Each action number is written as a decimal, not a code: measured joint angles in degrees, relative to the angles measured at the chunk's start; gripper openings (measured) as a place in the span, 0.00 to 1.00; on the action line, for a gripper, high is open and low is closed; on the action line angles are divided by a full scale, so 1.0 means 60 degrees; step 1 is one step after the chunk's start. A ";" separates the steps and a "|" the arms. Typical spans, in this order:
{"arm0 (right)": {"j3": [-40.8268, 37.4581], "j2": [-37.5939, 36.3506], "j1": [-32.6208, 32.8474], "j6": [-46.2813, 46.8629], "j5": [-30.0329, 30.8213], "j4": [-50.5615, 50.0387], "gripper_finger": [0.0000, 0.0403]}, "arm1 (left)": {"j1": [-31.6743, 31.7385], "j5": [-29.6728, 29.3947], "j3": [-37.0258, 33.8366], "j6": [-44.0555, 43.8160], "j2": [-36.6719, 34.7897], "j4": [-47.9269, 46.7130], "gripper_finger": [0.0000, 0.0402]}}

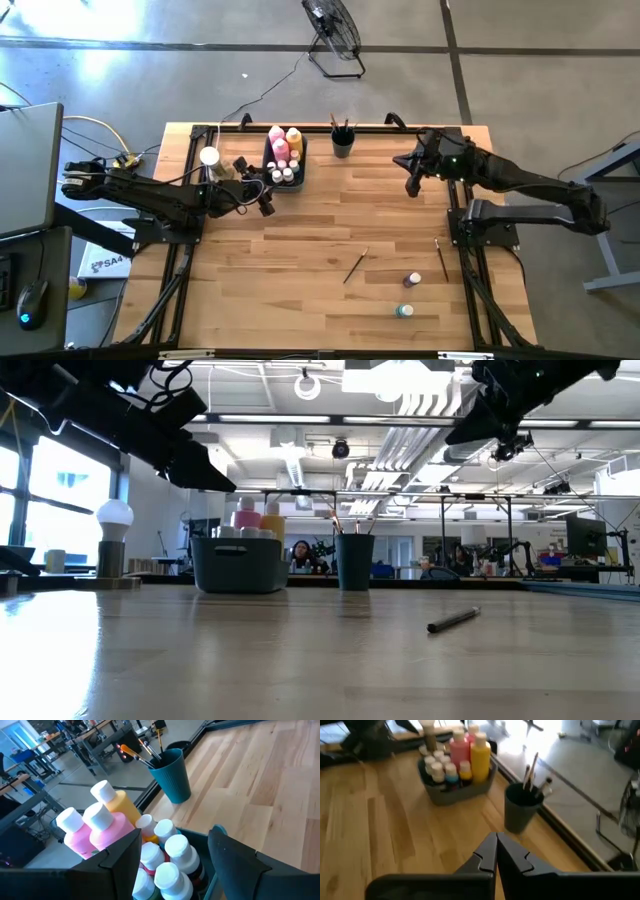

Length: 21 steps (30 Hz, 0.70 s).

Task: Pick & Place Paint Supplies
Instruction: Put the silver paint brush into the green cup

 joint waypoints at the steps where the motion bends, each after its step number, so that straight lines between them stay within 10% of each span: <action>1: 0.0171 0.0063 0.0107 0.0107 0.0113 -0.0352 0.00 | 0.0000 0.0000 0.0000 0.0003 0.0000 0.0001 0.56; 21: 0.0895 0.1003 0.3011 0.1246 -0.0943 -0.2096 0.00 | 0.0000 0.0156 0.0000 -0.0005 0.0000 -0.0076 0.56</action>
